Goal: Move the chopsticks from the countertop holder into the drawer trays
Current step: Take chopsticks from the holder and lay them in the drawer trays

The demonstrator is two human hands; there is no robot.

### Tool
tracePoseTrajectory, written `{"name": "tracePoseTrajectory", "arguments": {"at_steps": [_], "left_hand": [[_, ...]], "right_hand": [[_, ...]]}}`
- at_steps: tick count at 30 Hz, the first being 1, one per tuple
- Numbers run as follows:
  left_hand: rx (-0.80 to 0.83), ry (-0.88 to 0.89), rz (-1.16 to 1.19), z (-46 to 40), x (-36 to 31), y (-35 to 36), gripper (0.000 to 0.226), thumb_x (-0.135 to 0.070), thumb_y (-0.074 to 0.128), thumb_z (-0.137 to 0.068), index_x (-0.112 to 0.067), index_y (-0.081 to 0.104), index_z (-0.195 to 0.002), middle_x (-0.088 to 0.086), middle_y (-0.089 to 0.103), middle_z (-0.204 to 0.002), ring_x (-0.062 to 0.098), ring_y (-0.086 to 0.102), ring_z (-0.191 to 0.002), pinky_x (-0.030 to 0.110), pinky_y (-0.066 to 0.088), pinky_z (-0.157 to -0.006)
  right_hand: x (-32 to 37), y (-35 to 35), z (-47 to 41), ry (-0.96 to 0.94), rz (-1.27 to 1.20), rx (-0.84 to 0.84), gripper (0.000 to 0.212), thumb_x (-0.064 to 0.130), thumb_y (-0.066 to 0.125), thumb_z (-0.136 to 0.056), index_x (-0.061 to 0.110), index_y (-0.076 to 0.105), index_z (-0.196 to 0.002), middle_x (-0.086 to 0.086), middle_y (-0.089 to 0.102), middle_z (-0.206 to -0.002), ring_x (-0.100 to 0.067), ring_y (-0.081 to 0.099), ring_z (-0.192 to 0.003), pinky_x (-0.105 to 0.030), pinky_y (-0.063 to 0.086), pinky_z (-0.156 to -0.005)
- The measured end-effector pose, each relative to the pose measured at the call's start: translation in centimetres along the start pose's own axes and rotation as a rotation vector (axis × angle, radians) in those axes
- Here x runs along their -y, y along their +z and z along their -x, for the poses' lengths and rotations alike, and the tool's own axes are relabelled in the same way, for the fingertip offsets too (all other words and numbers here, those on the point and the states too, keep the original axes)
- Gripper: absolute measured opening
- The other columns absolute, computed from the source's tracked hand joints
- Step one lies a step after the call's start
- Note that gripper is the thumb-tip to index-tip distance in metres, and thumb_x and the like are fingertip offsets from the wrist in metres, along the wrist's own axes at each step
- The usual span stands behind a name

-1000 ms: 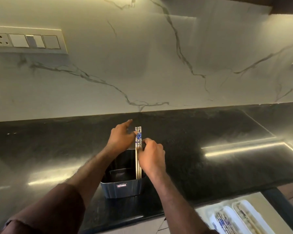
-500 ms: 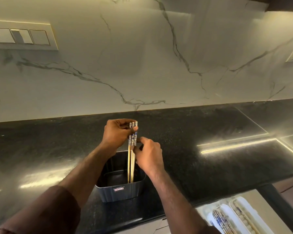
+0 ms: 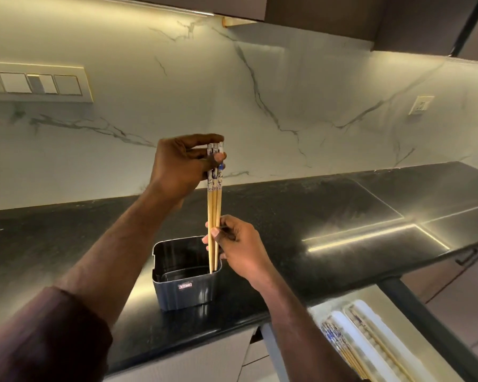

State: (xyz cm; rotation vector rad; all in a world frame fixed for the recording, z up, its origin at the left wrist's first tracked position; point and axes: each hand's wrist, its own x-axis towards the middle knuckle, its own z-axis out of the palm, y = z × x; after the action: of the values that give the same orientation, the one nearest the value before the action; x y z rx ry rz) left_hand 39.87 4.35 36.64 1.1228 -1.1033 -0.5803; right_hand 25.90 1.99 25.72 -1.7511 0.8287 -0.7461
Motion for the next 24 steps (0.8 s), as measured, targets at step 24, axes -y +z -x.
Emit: {"name": "tracePoseTrajectory", "arguments": {"at_steps": [24], "left_hand": [[0.186,-0.223,0.131,16.4,2.5,38.5,0.045,-0.003,0.076,-0.078,-0.012,0.065,-0.120,0.007,0.076,-0.094,0.020,0.074,-0.085,0.033,0.061,-0.072]], "right_hand": [[-13.5,-33.3,25.5,0.232,0.228,-0.207,0.013,0.019,0.063,-0.090,0.018,0.067,-0.078,-0.007,0.074,-0.080,-0.023,0.072,-0.077,-0.045,0.059,-0.078]]}}
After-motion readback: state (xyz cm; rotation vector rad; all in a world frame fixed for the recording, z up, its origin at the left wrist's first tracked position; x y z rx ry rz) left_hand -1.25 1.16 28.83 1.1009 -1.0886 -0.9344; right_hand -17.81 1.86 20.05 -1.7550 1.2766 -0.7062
